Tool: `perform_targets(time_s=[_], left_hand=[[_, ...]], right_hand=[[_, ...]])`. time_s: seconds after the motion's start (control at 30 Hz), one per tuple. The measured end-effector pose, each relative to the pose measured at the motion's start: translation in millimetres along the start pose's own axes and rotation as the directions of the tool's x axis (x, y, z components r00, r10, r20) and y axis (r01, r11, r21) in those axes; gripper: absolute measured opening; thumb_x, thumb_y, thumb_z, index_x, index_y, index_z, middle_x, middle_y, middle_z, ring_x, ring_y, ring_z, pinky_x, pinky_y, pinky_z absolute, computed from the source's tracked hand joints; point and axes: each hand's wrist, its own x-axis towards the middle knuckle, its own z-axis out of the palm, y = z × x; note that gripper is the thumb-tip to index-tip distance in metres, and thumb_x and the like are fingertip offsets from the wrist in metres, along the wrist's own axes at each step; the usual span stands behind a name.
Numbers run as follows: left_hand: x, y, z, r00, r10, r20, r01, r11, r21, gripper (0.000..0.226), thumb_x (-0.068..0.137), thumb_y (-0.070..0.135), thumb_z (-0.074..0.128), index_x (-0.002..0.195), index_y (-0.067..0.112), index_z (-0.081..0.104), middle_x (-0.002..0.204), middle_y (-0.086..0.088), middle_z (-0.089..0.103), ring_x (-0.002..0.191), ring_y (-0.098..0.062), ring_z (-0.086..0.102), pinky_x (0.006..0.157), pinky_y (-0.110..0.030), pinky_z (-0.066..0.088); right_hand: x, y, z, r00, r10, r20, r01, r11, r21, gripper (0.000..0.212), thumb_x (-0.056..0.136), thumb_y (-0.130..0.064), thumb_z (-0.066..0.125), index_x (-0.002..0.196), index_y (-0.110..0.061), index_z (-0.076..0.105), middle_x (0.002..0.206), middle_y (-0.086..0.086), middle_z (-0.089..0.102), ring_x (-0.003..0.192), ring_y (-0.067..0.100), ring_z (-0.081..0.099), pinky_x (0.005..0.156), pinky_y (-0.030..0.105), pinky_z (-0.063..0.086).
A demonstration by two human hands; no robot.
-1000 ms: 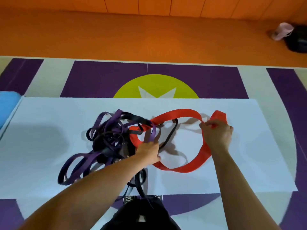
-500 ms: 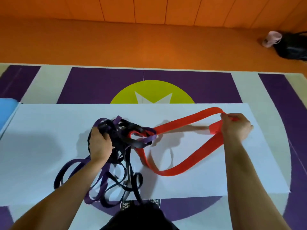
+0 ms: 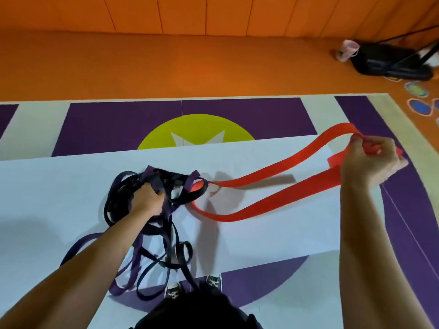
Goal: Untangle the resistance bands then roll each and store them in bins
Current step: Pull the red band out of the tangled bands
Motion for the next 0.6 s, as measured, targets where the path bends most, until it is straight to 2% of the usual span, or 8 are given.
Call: perform_targets(time_s=[0.1, 0.17, 0.2, 0.27, 0.33, 0.43, 0.5, 0.6], left_hand=[[-31.1, 23.4, -11.3, 0.933, -0.177, 0.314, 0.098, 0.963, 0.252, 0.054, 0.097, 0.047, 0.057, 0.089, -0.005, 0.067, 0.073, -0.022, 0.074, 0.062, -0.033, 0.075, 0.064, -0.044, 0.065], [-45.3, 39.4, -9.5, 0.911, -0.218, 0.351, 0.051, 0.902, 0.428, 0.059, 0.096, 0.051, 0.057, 0.085, -0.005, 0.07, 0.067, -0.017, 0.074, 0.063, -0.03, 0.075, 0.069, -0.041, 0.065], [-50.4, 48.8, -5.7, 0.942, -0.123, 0.312, -0.048, 0.871, 0.49, 0.053, 0.095, 0.05, 0.058, 0.089, -0.002, 0.069, 0.071, -0.013, 0.075, 0.068, -0.029, 0.076, 0.072, -0.038, 0.064], [-60.7, 68.5, 6.6, 0.963, 0.164, 0.212, -0.258, 0.782, 0.568, 0.042, 0.092, 0.048, 0.062, 0.107, 0.008, 0.063, 0.098, -0.009, 0.073, 0.092, -0.03, 0.073, 0.079, -0.033, 0.057], [-71.4, 88.0, 25.9, 0.909, 0.366, 0.198, -0.412, 0.718, 0.561, 0.048, 0.09, 0.045, 0.067, 0.121, 0.011, 0.055, 0.118, -0.009, 0.065, 0.111, -0.031, 0.066, 0.084, -0.036, 0.051], [-84.4, 99.7, 73.9, 0.744, 0.529, 0.408, -0.667, 0.626, 0.404, 0.075, 0.086, 0.045, 0.073, 0.143, 0.012, 0.039, 0.138, -0.011, 0.052, 0.131, -0.034, 0.051, 0.101, -0.043, 0.047], [-87.4, 99.6, 101.2, 0.688, 0.507, 0.52, -0.701, 0.649, 0.296, 0.103, 0.081, 0.052, 0.076, 0.159, 0.017, 0.018, 0.157, -0.013, 0.035, 0.145, -0.038, 0.034, 0.114, -0.05, 0.037], [-73.0, 97.6, 134.9, 0.725, 0.398, 0.561, -0.614, 0.742, 0.267, 0.124, 0.075, 0.069, 0.073, 0.161, 0.032, -0.008, 0.17, -0.01, 0.007, 0.154, -0.043, 0.009, 0.121, -0.061, 0.02]], right_hand=[[-15.3, 8.2, -2.0, 0.96, -0.13, 0.248, 0.161, 0.981, -0.108, 0.01, 0.079, -0.039, 0.076, 0.082, -0.034, 0.068, 0.09, -0.009, 0.057, 0.101, 0.027, 0.061, 0.088, 0.037, 0.055], [-26.1, 23.8, -9.6, 0.924, -0.124, 0.363, 0.187, 0.972, -0.143, 0.008, 0.075, -0.042, 0.074, 0.076, -0.037, 0.068, 0.086, -0.004, 0.067, 0.1, 0.027, 0.065, 0.087, 0.045, 0.057], [-31.7, 30.9, -12.6, 0.907, -0.127, 0.402, 0.194, 0.972, -0.13, 0.004, 0.076, -0.039, 0.074, 0.076, -0.036, 0.071, 0.086, -0.005, 0.07, 0.099, 0.023, 0.066, 0.087, 0.044, 0.057], [-47.2, 36.8, -17.4, 0.885, -0.107, 0.453, 0.162, 0.983, -0.084, 0.003, 0.078, -0.027, 0.073, 0.08, -0.029, 0.075, 0.085, -0.01, 0.074, 0.093, 0.011, 0.069, 0.084, 0.037, 0.058], [-63.5, 35.0, -19.9, 0.866, -0.077, 0.494, 0.129, 0.989, -0.072, 0.012, 0.079, -0.018, 0.074, 0.078, -0.03, 0.074, 0.078, -0.012, 0.072, 0.078, 0.004, 0.066, 0.072, 0.027, 0.053], [-87.3, 35.3, -22.7, 0.841, -0.018, 0.541, 0.063, 0.996, -0.064, 0.023, 0.079, -0.014, 0.074, 0.074, -0.036, 0.071, 0.078, -0.014, 0.071, 0.076, 0.002, 0.065, 0.069, 0.022, 0.05], [-99.8, 35.8, -24.6, 0.83, -0.008, 0.558, 0.033, 0.999, -0.034, 0.023, 0.079, -0.014, 0.076, 0.075, -0.036, 0.072, 0.079, -0.013, 0.072, 0.079, 0.007, 0.067, 0.072, 0.026, 0.052], [-111.4, 32.5, -23.3, 0.81, -0.01, 0.587, 0.007, 1.0, 0.008, 0.02, 0.08, -0.016, 0.078, 0.077, -0.035, 0.073, 0.078, -0.012, 0.067, 0.07, 0.009, 0.062, 0.066, 0.023, 0.046]])
